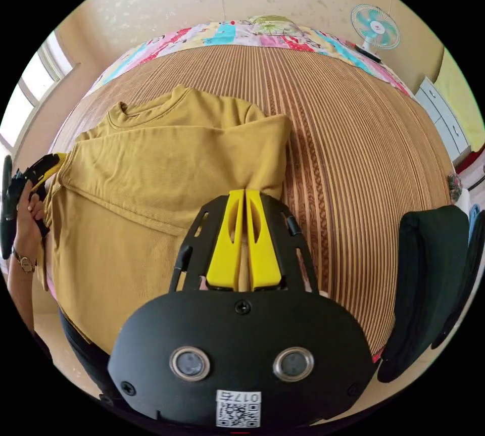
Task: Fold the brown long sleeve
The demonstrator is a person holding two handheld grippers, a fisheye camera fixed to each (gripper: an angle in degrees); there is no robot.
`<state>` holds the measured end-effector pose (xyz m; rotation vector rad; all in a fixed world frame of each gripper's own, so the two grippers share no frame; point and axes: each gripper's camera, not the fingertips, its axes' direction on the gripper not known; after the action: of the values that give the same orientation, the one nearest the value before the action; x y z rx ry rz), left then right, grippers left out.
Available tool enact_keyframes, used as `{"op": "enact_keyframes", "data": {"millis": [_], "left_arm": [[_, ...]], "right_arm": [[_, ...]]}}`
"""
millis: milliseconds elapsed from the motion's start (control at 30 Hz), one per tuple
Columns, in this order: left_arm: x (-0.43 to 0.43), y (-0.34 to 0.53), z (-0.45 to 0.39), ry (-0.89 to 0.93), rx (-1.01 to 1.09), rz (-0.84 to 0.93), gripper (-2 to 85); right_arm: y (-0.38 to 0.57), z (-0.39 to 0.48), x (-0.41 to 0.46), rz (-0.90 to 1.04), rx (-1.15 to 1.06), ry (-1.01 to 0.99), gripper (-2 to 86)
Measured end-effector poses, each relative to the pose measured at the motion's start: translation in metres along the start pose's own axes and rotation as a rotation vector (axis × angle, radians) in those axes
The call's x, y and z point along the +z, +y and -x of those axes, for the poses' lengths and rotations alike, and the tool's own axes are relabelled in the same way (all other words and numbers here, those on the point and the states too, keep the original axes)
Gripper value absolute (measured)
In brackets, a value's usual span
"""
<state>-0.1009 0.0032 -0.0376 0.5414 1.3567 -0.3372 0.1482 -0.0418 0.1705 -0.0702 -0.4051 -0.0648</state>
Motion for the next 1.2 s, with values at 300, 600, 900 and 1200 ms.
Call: {"op": "enact_keyframes", "data": {"millis": [300,600,900,1200], "left_arm": [[-0.161,0.151,0.106,-0.017,-0.175,-0.241,9.3],[-0.208,0.190,0.169,-0.190,-0.104,-0.147,12.4],[-0.184,0.126,0.209,-0.073,-0.124,0.295,1.6],[-0.299,0.044,0.160,0.931,-0.020,-0.100,0.0]], "right_arm": [[-0.005,0.016,-0.002,0.022,-0.051,0.041,0.5],[0.012,0.021,-0.040,0.014,-0.034,0.006,0.4],[0.088,0.062,-0.043,-0.015,-0.155,-0.109,0.5],[0.083,0.012,-0.018,-0.028,-0.082,-0.348,0.5]]}}
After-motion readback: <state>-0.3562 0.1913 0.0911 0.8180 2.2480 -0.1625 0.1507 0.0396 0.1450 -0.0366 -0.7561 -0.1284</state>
